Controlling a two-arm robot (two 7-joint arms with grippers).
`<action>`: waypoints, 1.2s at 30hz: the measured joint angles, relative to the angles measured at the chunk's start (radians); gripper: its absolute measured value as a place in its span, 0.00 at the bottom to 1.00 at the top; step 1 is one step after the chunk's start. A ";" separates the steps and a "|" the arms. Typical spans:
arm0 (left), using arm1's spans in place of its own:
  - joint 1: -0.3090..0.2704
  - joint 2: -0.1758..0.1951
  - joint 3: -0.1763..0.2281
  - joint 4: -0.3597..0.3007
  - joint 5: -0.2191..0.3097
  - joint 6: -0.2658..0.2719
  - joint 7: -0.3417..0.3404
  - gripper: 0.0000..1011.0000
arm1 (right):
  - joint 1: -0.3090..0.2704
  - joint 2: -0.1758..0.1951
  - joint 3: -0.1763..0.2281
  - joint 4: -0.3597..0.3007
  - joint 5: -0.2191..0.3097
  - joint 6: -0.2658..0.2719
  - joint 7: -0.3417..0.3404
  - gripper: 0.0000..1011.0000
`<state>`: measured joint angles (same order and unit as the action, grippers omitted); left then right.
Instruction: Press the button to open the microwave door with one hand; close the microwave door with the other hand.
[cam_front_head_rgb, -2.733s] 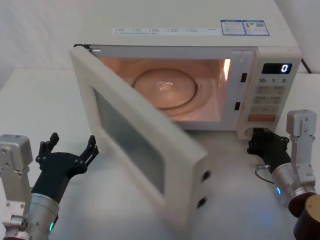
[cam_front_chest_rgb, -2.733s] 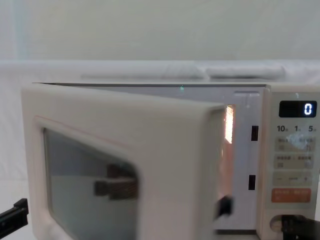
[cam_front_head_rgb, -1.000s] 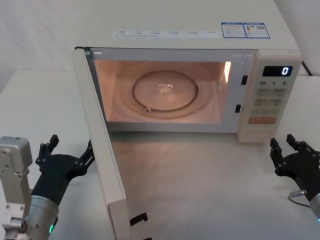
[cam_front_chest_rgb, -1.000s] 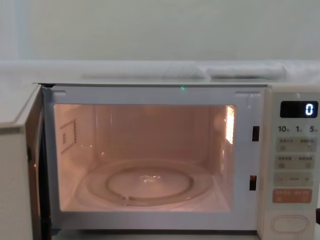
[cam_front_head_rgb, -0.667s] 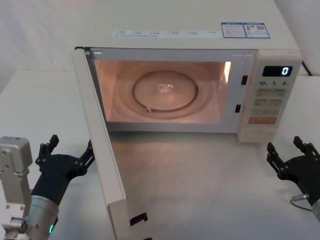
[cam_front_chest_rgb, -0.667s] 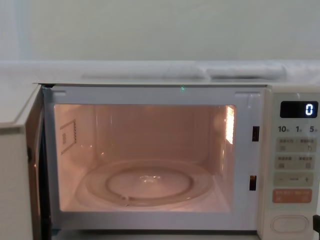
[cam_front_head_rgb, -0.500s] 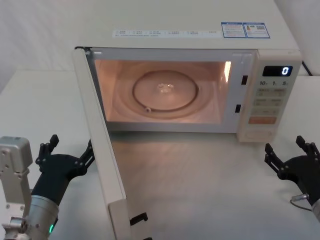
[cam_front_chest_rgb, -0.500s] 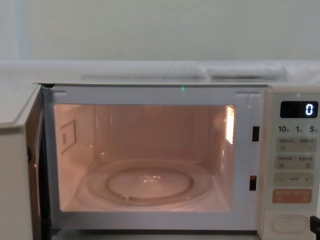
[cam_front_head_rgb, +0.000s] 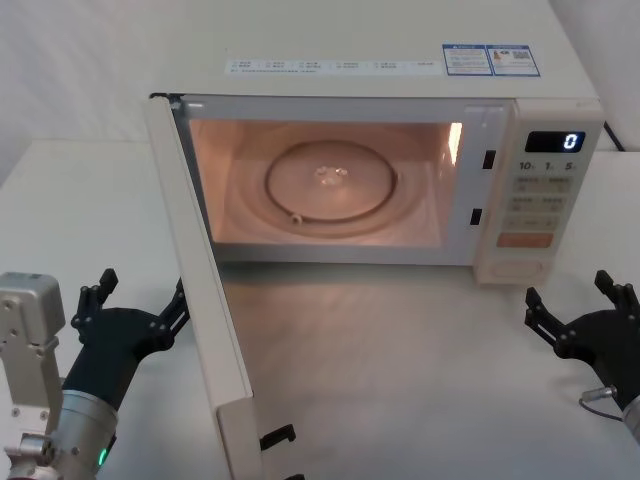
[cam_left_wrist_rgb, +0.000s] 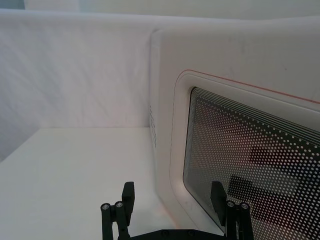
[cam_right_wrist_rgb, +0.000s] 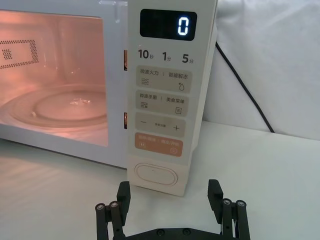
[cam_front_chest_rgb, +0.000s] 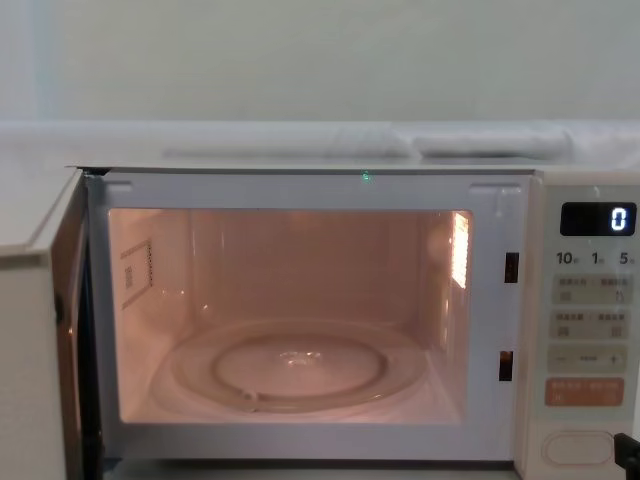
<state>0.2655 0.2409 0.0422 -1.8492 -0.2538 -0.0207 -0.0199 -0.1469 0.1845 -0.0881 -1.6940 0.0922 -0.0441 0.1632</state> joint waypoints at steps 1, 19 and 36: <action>0.000 0.000 0.000 0.000 0.000 0.000 0.000 0.99 | 0.000 0.000 0.000 0.000 0.000 0.000 0.000 0.99; 0.000 0.000 0.000 0.000 0.000 0.000 0.000 0.99 | 0.001 0.000 -0.001 0.000 -0.001 0.001 0.001 0.99; 0.000 0.000 0.000 0.000 0.000 0.000 0.000 0.99 | 0.001 0.000 -0.001 0.000 -0.001 0.001 0.001 0.99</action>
<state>0.2655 0.2410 0.0422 -1.8492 -0.2538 -0.0208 -0.0199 -0.1458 0.1844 -0.0887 -1.6936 0.0911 -0.0428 0.1643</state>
